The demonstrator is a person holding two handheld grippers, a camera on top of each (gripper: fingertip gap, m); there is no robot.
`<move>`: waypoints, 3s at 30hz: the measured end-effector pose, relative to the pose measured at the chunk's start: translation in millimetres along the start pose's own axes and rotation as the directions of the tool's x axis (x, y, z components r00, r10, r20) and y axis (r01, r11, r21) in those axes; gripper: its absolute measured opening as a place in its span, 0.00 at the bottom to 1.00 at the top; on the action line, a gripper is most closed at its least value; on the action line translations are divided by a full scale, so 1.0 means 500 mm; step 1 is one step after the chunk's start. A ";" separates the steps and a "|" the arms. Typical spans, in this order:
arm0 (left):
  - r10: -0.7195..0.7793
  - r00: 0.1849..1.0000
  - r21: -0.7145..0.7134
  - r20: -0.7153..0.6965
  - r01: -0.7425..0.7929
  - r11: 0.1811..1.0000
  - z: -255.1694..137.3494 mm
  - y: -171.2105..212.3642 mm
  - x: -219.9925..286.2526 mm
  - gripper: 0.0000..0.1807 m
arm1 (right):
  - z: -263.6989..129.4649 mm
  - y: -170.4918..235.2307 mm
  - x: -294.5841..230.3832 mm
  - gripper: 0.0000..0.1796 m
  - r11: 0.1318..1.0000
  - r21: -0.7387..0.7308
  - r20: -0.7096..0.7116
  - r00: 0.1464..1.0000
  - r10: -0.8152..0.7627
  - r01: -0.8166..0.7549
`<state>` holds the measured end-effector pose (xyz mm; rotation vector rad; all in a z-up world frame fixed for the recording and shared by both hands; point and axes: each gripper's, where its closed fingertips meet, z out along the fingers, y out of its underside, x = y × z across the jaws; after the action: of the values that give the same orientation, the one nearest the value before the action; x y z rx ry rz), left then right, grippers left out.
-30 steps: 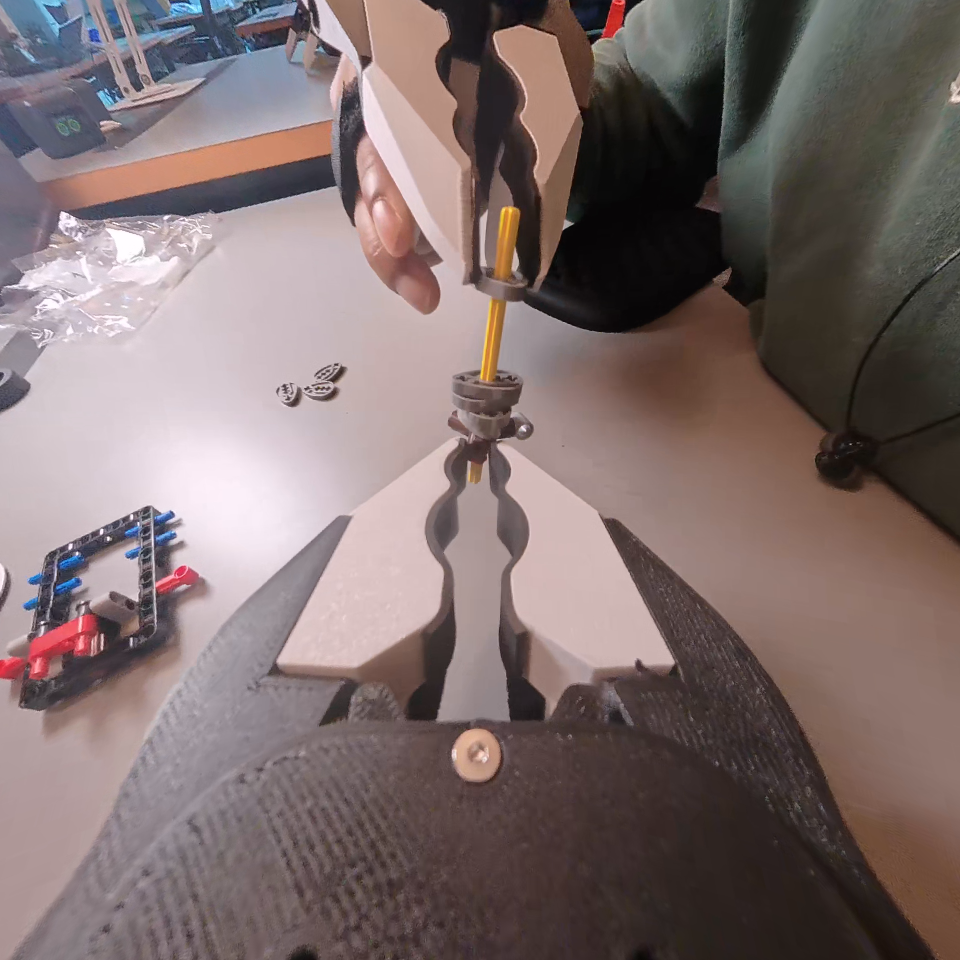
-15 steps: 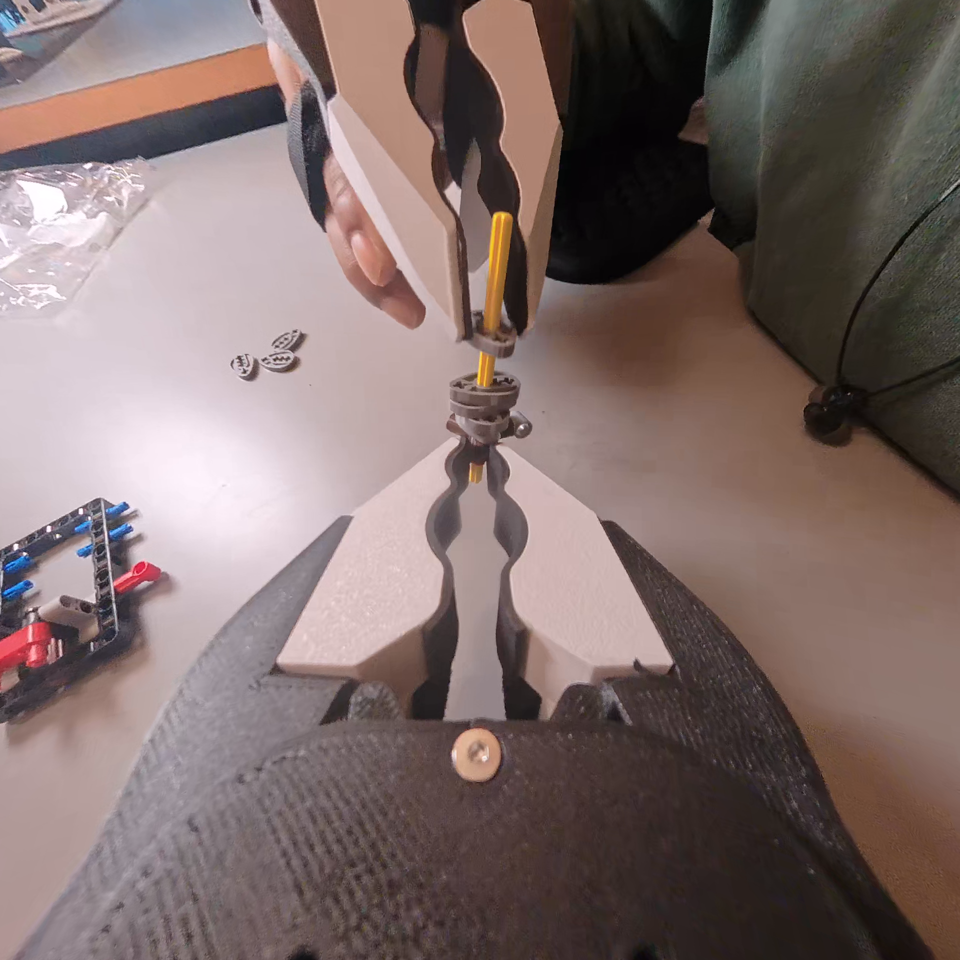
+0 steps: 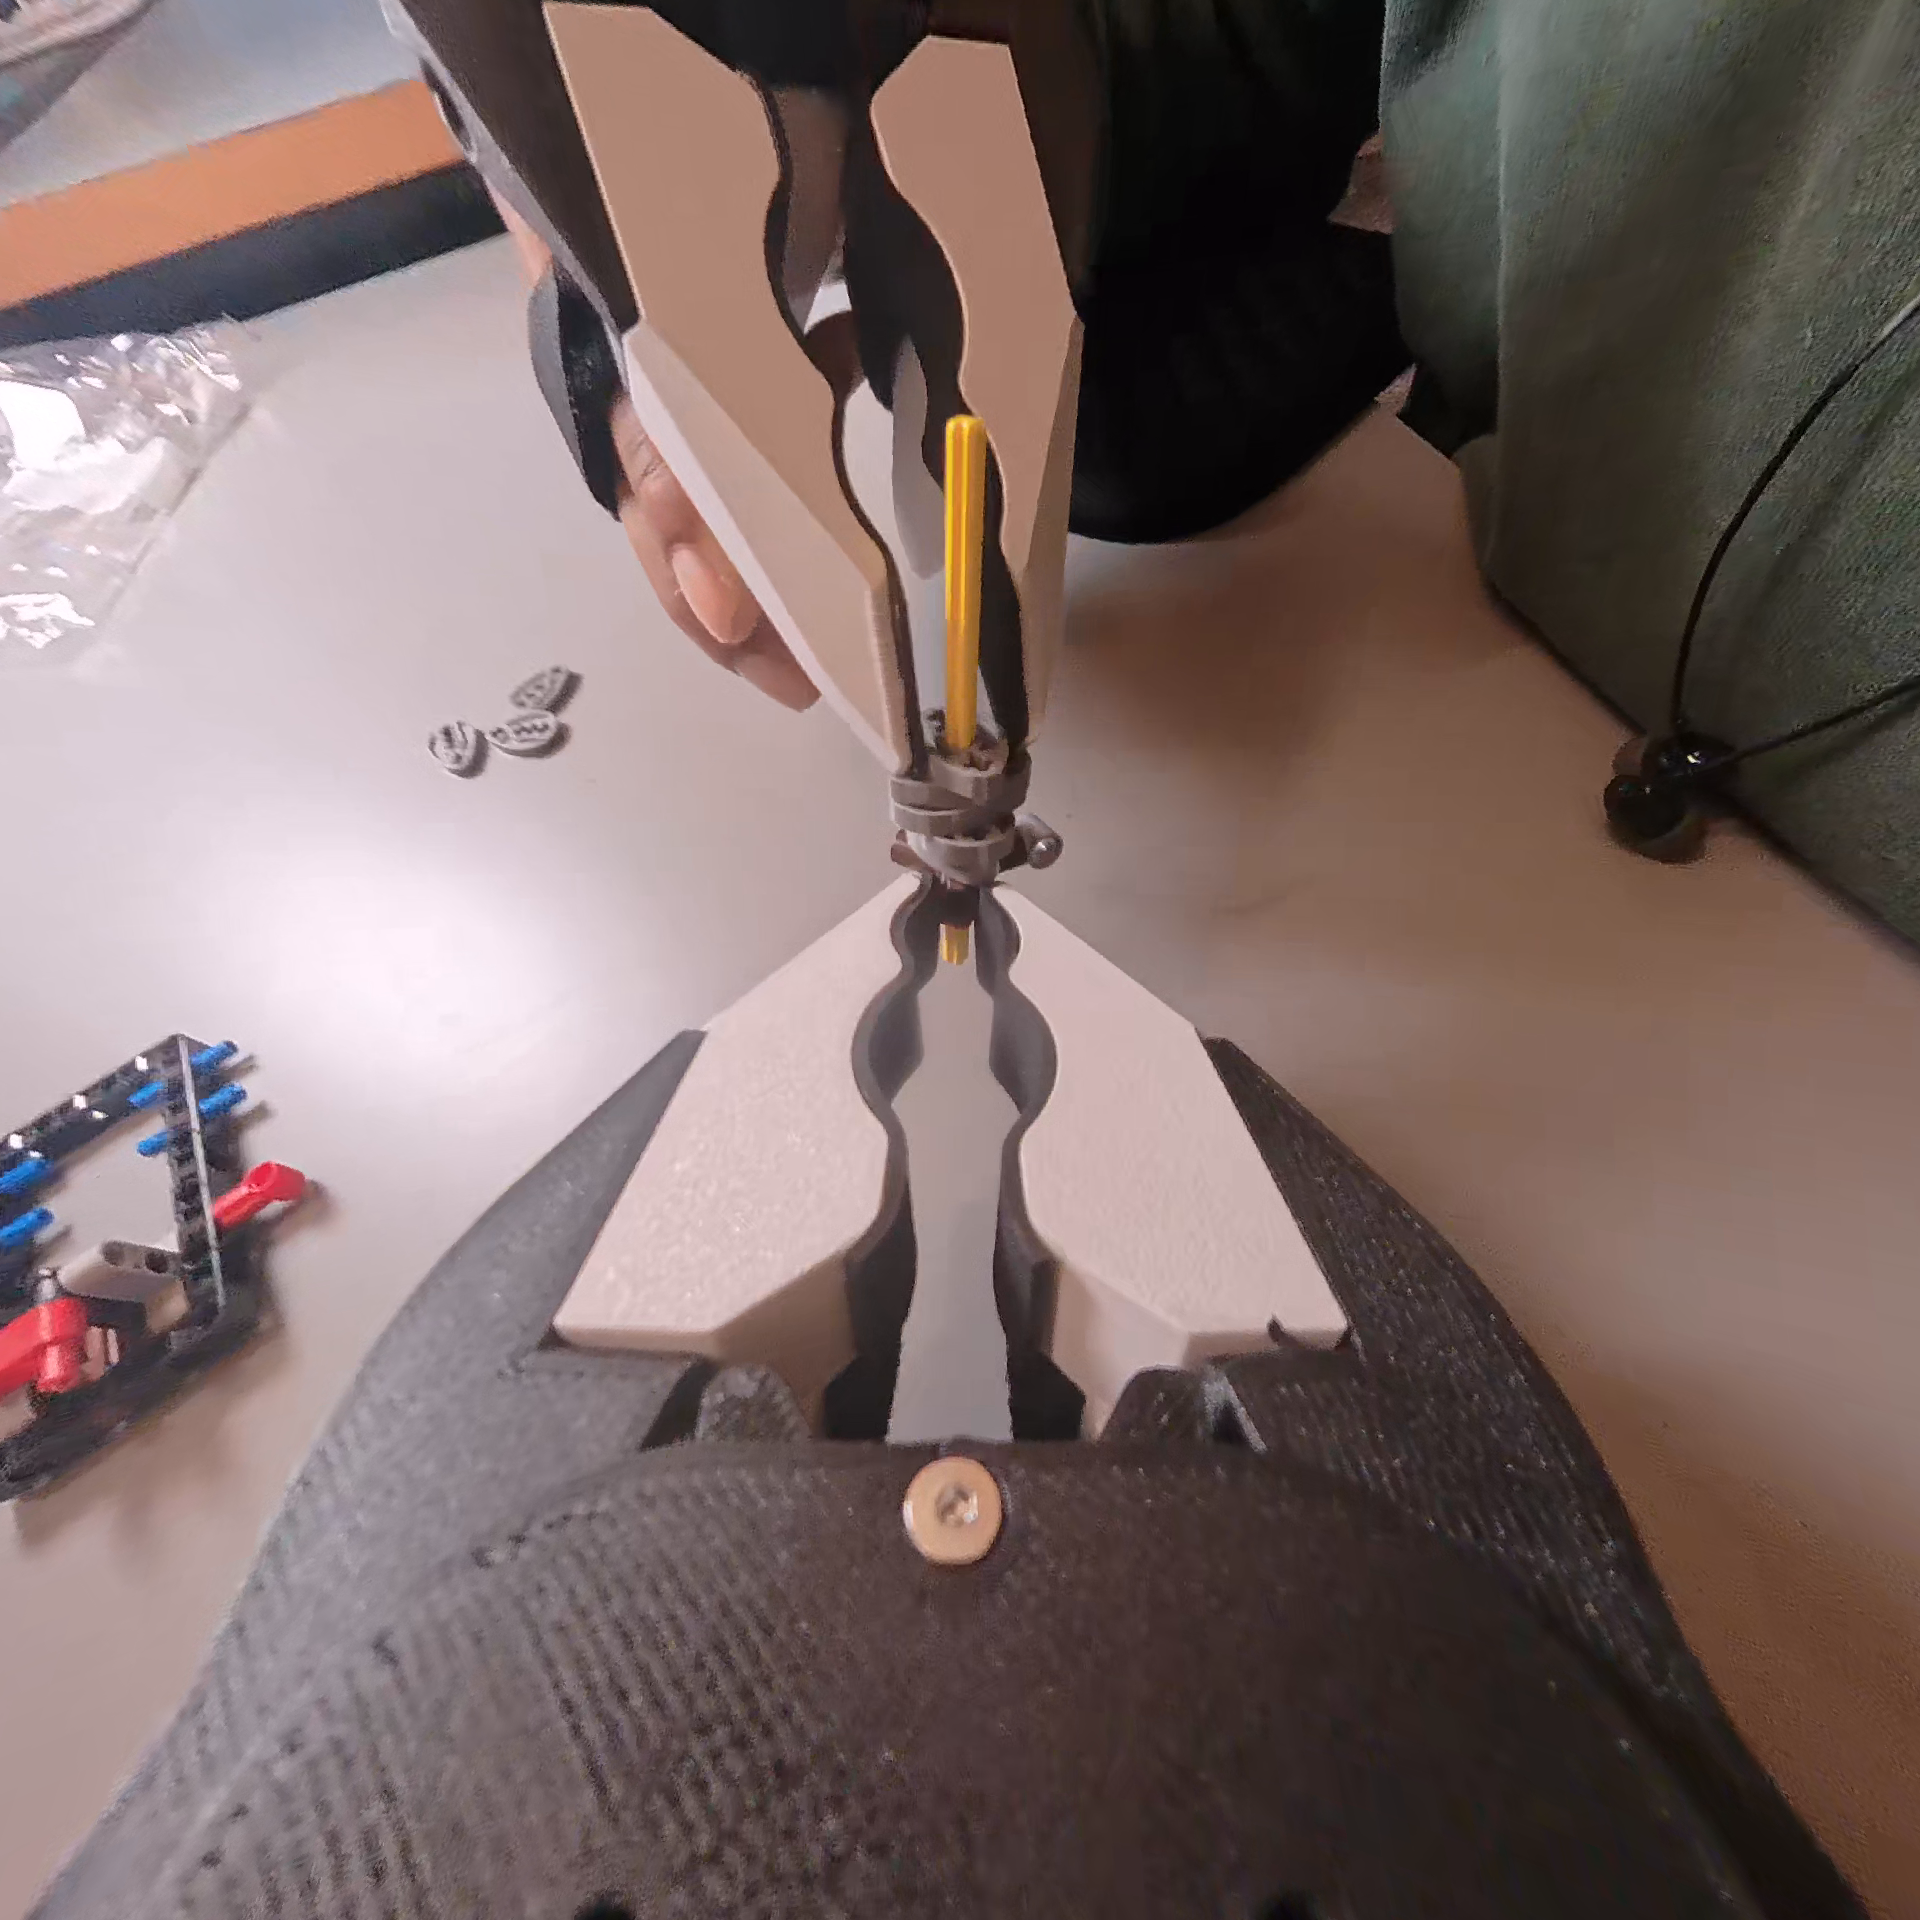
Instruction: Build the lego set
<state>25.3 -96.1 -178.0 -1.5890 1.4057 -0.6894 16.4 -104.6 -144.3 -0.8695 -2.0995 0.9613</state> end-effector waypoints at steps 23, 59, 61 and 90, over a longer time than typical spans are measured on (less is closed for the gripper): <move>0.182 0.972 -0.016 0.147 -0.181 0.983 -0.013 -0.033 -0.024 0.03 | -0.096 0.014 0.050 0.11 0.997 0.067 -0.044 0.998 0.051 -0.048; -0.022 0.993 0.136 0.112 0.006 0.991 -0.022 -0.025 -0.036 0.03 | -0.064 0.216 0.032 0.09 0.916 -0.340 -0.023 0.976 0.217 -0.212; -0.022 0.993 0.134 0.112 0.007 0.991 -0.021 -0.024 -0.036 0.03 | -0.048 0.202 0.024 0.08 0.925 -0.327 -0.008 0.980 0.201 -0.193; -0.119 0.985 0.166 0.128 0.097 0.981 -0.024 -0.029 -0.054 0.03 | -0.007 0.187 0.022 0.08 0.926 -0.337 -0.067 0.985 0.158 -0.171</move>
<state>16.6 -73.1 -155.8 -1.5641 1.1424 -0.7226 40.3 -47.1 -215.0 -1.2462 -2.2234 0.6609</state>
